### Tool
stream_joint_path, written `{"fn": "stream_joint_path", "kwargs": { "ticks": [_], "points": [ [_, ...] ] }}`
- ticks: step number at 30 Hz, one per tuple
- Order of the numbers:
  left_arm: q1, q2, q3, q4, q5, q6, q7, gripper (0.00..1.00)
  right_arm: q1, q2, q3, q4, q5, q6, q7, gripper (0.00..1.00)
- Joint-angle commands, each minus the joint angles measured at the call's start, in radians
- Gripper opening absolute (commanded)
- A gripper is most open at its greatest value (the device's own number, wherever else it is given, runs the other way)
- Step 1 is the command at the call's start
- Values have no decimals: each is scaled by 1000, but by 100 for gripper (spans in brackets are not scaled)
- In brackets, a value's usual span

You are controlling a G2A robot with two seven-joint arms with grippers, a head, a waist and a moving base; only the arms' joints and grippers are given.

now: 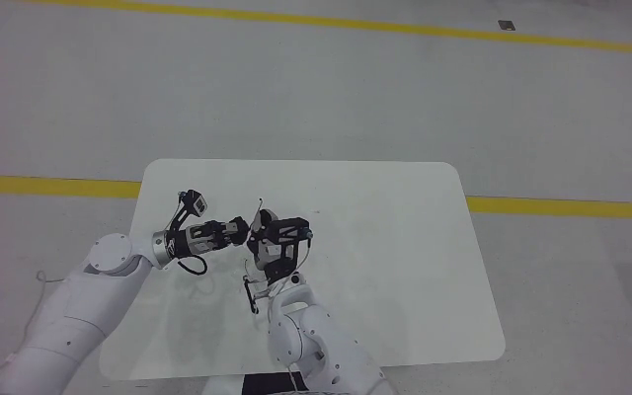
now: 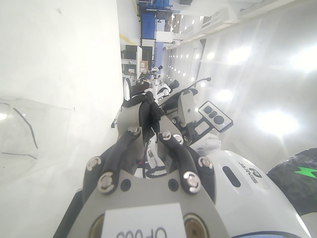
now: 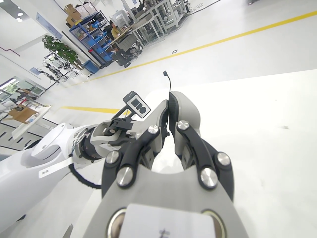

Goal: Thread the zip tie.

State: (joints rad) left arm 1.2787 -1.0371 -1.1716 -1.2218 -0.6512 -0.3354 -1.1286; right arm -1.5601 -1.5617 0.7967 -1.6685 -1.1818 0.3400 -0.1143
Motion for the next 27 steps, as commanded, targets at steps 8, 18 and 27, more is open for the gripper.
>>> {"fn": "stream_joint_path", "kwargs": {
  "ticks": [8,18,27],
  "points": [
    [0,0,0,0,0,0,0,0,-2,-3,7,-6,-3,0,18,0],
    [0,0,0,0,0,0,0,0,5,-3,-2,4,-4,0,32,0],
    [0,0,0,0,0,0,0,0,-1,-4,5,2,-18,0,52,0]
  ]
}}
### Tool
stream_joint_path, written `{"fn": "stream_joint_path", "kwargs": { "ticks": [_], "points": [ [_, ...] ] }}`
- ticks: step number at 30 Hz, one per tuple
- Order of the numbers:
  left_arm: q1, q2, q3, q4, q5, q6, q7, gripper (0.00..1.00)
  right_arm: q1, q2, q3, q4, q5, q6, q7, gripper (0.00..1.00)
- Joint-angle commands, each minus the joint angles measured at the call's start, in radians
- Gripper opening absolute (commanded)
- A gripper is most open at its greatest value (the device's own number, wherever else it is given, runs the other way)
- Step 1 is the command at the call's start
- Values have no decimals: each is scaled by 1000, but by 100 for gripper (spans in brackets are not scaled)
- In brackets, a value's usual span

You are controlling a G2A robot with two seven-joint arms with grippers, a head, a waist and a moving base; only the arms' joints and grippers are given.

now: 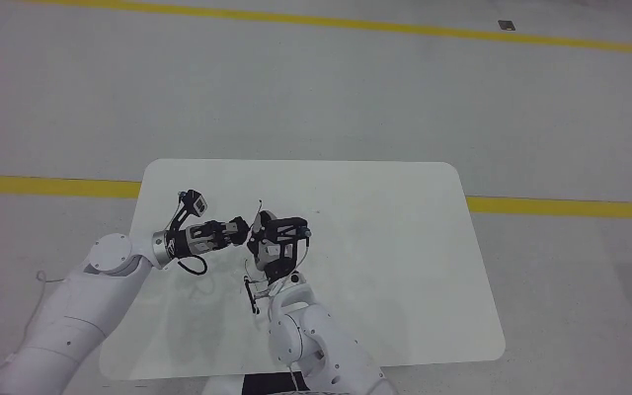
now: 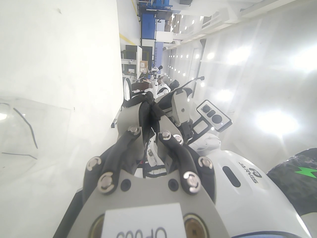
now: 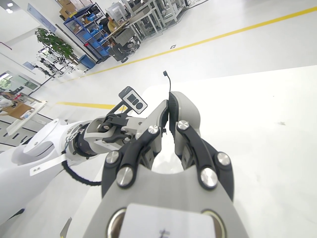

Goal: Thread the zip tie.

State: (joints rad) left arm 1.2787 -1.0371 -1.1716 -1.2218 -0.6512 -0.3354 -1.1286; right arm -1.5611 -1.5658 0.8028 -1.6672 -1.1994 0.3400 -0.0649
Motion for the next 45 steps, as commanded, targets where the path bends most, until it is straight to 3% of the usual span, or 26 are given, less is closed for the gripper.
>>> {"fn": "stream_joint_path", "kwargs": {
  "ticks": [1,30,31,32,33,40,45],
  "points": [
    [0,0,0,0,0,0,0,0,1,0,-2,1,2,0,5,0],
    [0,0,0,0,0,0,0,0,3,12,-19,10,-9,-1,25,0],
    [0,0,0,0,0,0,0,0,2,13,-19,9,-8,-1,25,40],
    [0,0,0,0,0,0,0,0,1,13,-19,7,-5,-1,25,95],
    [0,0,0,0,0,0,0,0,-1,14,-17,3,0,0,22,100],
    [0,0,0,0,0,0,0,0,-35,28,19,-51,-9,-16,9,100],
    [0,0,0,0,0,0,0,0,-80,50,86,-134,-1,-107,50,100]
  ]
}}
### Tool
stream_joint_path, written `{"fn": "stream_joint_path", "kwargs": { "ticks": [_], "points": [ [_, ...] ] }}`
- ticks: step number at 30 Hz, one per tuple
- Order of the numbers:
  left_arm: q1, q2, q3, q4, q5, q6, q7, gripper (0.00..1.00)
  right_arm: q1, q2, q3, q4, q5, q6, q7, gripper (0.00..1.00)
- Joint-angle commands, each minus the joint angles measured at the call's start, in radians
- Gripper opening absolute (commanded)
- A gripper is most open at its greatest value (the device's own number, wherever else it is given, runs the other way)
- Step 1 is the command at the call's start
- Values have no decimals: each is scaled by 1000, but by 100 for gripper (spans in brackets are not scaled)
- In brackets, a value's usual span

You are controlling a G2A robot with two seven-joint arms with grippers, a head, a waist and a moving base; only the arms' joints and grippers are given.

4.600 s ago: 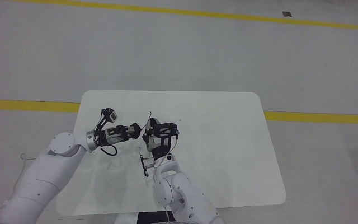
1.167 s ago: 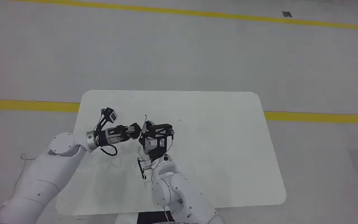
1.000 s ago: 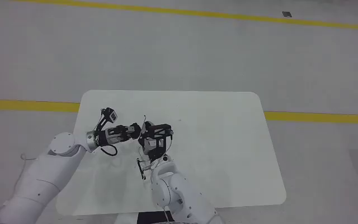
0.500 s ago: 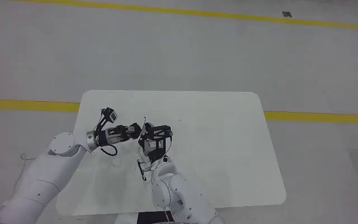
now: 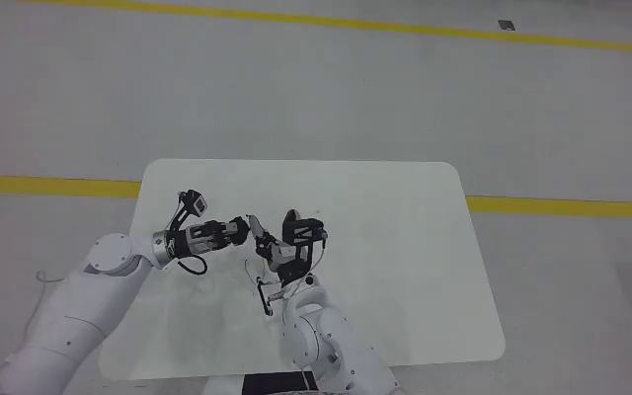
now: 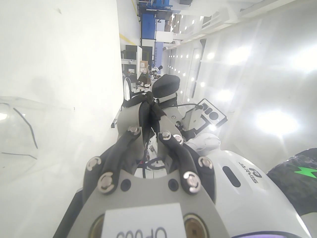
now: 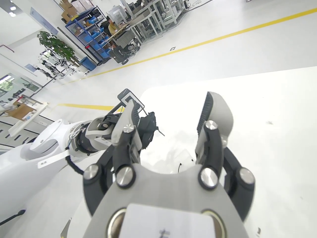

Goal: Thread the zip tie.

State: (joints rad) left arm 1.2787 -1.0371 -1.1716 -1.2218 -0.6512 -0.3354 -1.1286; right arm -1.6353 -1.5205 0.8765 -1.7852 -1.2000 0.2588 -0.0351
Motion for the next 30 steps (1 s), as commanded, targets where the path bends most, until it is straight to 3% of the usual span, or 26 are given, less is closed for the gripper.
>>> {"fn": "stream_joint_path", "kwargs": {
  "ticks": [1,9,11,17,18,21,24,27,30],
  "points": [
    [0,0,0,0,0,0,0,0,-7,6,16,-20,0,-31,27,100],
    [1,0,0,0,0,2,7,0,-7,6,16,-20,0,-31,27,100],
    [9,-2,-1,-3,-51,44,21,0,-3,8,19,-12,-29,-29,19,100],
    [6,-1,-40,55,-270,155,-81,0,-2,30,8,45,-370,-16,-126,100],
    [3,-2,-42,63,-295,169,-100,0,0,34,6,53,-370,-22,-153,100],
    [-10,-5,-39,98,-366,230,-161,0,50,70,-22,115,-370,-18,-237,100],
    [-25,-12,-23,126,-412,263,-191,0,133,119,-113,187,-370,40,-281,100],
    [-44,-19,-5,154,-404,254,-177,0,190,154,-190,210,-370,81,-284,100],
    [-55,-24,0,164,-414,247,-159,0,213,174,-203,210,-370,81,-285,100]
  ]
}}
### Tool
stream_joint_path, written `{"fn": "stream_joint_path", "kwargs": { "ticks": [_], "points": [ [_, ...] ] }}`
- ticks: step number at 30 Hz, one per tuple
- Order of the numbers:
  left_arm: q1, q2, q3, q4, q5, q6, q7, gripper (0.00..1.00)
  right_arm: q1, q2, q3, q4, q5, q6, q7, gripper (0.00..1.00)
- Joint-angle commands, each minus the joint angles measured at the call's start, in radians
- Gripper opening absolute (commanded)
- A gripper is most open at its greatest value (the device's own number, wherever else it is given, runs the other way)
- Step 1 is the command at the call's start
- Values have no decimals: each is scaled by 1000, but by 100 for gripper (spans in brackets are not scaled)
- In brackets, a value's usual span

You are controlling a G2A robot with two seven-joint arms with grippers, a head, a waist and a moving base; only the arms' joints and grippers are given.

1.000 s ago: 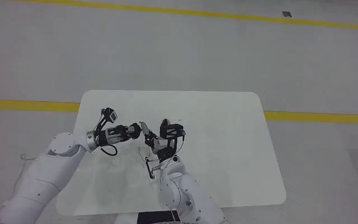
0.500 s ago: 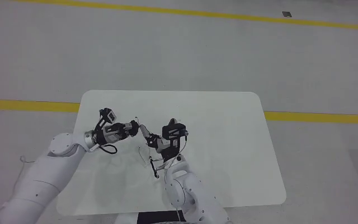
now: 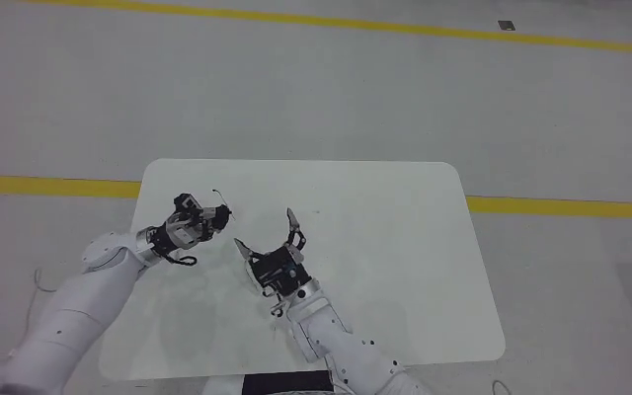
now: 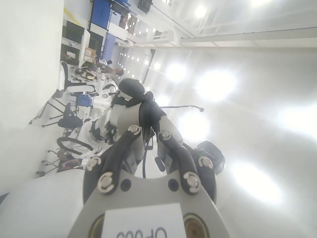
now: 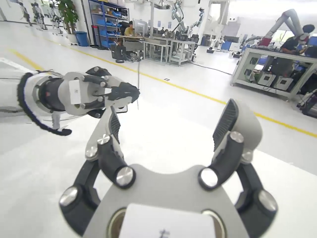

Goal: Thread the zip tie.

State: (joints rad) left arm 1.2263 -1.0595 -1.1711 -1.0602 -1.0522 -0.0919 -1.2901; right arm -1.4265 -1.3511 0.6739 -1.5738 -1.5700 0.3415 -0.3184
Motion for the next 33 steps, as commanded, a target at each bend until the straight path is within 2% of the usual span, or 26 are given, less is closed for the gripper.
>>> {"fn": "stream_joint_path", "kwargs": {
  "ticks": [1,10,11,13,15,21,24,29,30,31,32,33],
  "points": [
    [-9,-1,-1,7,-4,-4,10,0,9,11,-2,-7,0,-1,-5,100],
    [-12,0,-2,7,10,-12,13,0,10,12,-2,-9,0,-1,-5,100],
    [-5,-3,5,-1,-15,19,27,0,17,14,0,-1,0,-1,-3,100],
    [-2,-6,7,1,-46,49,30,0,52,24,-15,30,0,-1,-7,100],
    [1,-12,12,11,-120,105,-3,0,70,34,-37,43,0,-1,-13,100],
    [-21,-29,40,62,-224,208,-72,0,145,74,-94,95,0,-1,-30,100],
    [-36,-37,60,81,-232,232,-94,0,166,91,-118,98,0,-1,-36,100],
    [-52,-50,94,93,-228,231,-100,0,179,102,-137,91,0,-1,-50,100],
    [-55,-52,100,95,-229,229,-100,0,182,103,-140,91,0,-1,-54,97],
    [-60,-55,106,98,-227,223,-100,0,185,103,-142,92,0,-1,-60,85],
    [-64,-58,111,101,-225,218,-100,0,186,104,-143,93,0,-1,-63,78],
    [-67,-60,116,101,-225,216,-100,0,186,104,-143,93,0,-1,-65,56]
  ]
}}
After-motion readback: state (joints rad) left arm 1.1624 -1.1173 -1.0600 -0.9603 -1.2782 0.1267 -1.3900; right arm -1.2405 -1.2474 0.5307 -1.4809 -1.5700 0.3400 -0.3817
